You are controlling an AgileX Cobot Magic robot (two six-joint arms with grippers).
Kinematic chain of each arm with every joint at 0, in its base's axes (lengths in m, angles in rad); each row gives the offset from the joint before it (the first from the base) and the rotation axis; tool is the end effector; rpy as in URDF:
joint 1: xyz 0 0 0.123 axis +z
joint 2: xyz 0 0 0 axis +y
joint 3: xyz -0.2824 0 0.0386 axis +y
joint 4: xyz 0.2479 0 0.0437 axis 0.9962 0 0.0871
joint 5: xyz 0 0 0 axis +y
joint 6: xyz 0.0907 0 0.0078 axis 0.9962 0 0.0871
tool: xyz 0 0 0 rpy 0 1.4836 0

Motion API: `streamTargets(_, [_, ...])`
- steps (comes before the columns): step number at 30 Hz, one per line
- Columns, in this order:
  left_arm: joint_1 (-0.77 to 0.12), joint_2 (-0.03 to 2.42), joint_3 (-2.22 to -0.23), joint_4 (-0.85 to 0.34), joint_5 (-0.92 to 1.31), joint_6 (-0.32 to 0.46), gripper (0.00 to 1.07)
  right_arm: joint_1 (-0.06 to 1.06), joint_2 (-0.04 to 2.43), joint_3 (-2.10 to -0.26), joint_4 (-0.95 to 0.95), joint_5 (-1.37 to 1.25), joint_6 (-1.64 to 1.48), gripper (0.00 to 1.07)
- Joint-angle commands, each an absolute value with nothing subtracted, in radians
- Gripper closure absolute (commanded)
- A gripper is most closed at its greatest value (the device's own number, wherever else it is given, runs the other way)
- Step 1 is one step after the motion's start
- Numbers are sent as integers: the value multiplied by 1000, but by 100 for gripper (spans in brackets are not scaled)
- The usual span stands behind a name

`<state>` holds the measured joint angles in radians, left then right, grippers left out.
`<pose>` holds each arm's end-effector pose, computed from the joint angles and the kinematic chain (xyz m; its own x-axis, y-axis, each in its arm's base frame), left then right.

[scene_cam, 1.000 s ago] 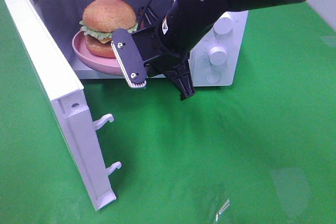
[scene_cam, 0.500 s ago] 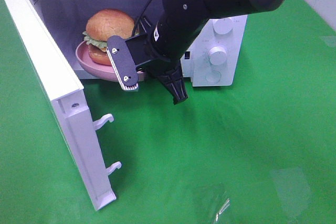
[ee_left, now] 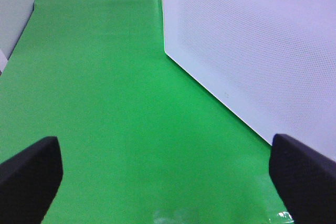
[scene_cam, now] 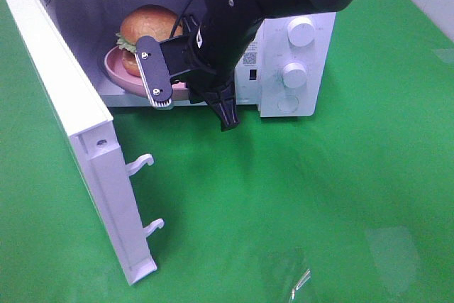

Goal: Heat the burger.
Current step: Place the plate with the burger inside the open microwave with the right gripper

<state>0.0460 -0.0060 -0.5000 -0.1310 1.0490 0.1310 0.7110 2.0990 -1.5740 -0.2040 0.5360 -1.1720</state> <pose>-0.0052 -0.0106 0.2787 -0.4318 0.0452 -0.9009 0.0845 0.9964 0.0094 0.3574 0.2954 0.1865 0.4519 -0.8910 -0.0429 -0.7409 -0.3481 -0.5744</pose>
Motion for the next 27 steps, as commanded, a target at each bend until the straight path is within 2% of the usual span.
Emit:
streamTargets(1, [43, -23, -497, -128, 1035, 132, 4, 713, 2099, -1631, -249, 500, -1128, 107])
streamTargets(27, [43, -23, -497, -121, 1036, 132, 4, 713, 2243, -1850, -294, 557, -1078, 105])
